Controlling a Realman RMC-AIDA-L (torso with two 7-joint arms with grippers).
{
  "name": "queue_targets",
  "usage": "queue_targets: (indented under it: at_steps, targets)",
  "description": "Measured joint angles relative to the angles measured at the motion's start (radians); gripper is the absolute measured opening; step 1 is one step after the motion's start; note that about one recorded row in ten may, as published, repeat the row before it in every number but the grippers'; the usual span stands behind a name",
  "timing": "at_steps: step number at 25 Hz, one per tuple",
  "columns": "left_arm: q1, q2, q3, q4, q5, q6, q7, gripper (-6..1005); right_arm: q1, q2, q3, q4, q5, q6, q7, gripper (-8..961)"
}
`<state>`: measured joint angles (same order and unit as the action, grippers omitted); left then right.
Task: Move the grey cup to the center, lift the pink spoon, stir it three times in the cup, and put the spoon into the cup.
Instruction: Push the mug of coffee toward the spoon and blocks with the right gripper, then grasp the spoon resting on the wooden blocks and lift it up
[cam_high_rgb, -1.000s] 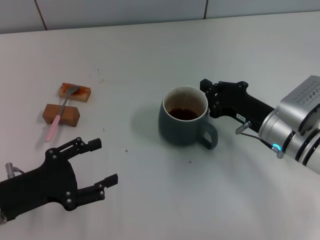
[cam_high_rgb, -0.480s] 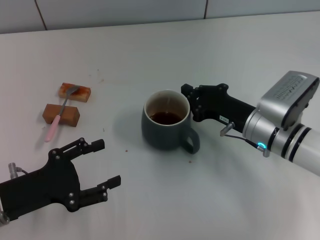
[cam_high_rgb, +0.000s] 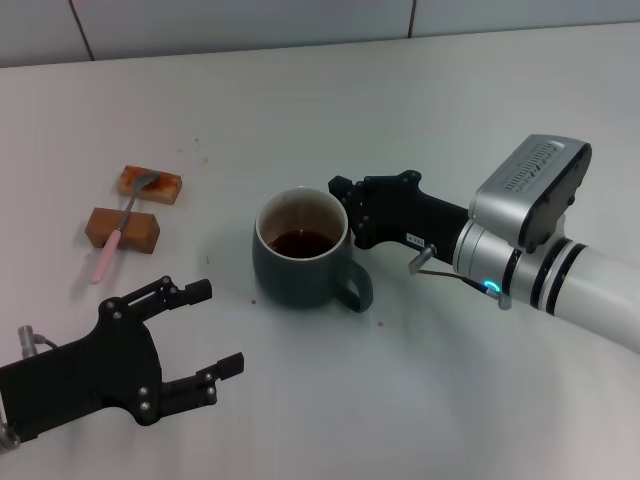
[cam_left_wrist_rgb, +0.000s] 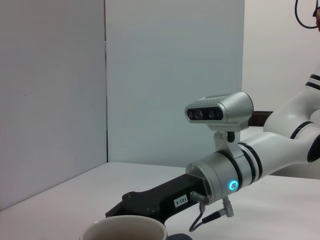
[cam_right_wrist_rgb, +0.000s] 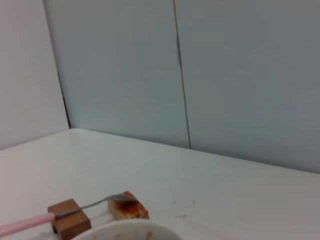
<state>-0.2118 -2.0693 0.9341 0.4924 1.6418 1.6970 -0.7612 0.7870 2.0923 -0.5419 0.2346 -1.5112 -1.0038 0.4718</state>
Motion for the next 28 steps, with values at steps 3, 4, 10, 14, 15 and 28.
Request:
queue_targets:
  at_steps: [3, 4, 10, 14, 15, 28]
  targets:
    - [-0.002, 0.0, 0.0, 0.0, 0.0, 0.001, 0.0, 812, -0.012, 0.0, 0.033, -0.002, -0.011, -0.006, -0.004, -1]
    - [-0.002, 0.0, 0.0, 0.0, 0.0, 0.002, 0.0, 812, -0.021, 0.0, 0.04, -0.005, -0.011, -0.014, -0.005, -1]
    - [-0.004, 0.001, 0.0, 0.0, -0.002, 0.0, 0.0, 812, -0.151, -0.008, 0.047, -0.074, -0.015, -0.235, -0.007, -1]
    - [-0.01, 0.002, 0.0, 0.0, -0.002, -0.004, -0.003, 813, -0.27, -0.008, 0.027, -0.132, -0.086, -0.49, -0.067, -1]
    - [-0.013, 0.002, 0.0, 0.0, -0.003, -0.005, -0.005, 813, -0.296, -0.007, 0.026, -0.135, -0.111, -0.543, -0.104, -1]
    - [-0.031, 0.002, -0.008, 0.0, -0.004, -0.018, -0.013, 812, -0.404, -0.011, 0.017, -0.055, -0.252, -0.639, -0.278, 150]
